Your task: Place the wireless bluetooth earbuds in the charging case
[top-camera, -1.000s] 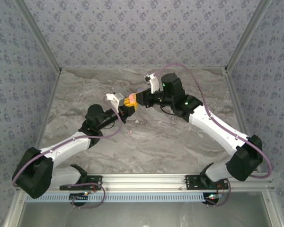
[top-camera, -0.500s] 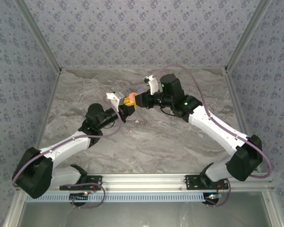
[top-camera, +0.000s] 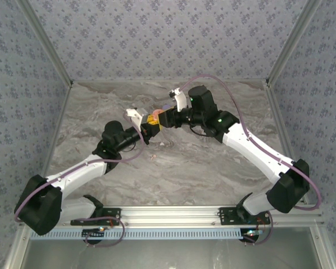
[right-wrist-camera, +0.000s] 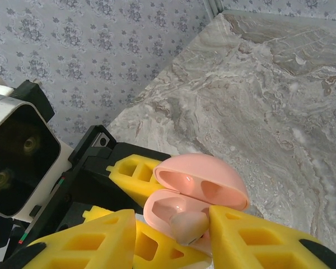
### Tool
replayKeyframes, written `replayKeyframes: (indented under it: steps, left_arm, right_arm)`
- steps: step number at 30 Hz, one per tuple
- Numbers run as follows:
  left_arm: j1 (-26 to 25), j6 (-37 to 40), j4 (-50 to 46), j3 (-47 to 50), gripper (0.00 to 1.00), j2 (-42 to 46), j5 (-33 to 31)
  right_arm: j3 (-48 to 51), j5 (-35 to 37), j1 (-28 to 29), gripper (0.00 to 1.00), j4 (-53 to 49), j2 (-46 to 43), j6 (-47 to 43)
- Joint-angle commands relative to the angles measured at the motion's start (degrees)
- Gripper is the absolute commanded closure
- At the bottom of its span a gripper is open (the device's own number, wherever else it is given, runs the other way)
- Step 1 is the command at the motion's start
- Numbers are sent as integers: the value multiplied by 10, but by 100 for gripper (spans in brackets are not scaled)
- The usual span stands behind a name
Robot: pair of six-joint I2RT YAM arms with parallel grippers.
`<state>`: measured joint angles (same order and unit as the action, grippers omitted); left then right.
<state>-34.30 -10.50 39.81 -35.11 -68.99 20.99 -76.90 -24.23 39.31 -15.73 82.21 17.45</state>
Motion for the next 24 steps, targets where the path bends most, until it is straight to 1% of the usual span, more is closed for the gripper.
replayKeyframes:
  steps: [1, 11, 24]
  left_arm:
    - [-3, 13, -9, -27, 86, 4, -14]
    - [-4, 14, -20, -25, 86, 6, -32]
    - [-3, 13, -17, -25, 86, 10, 3]
  right_arm:
    - [-24, -27, 7, 61, -24, 7, -10]
    - [-33, -48, 10, 61, -31, 8, -10]
    - [-50, -65, 15, 61, -34, 32, -9]
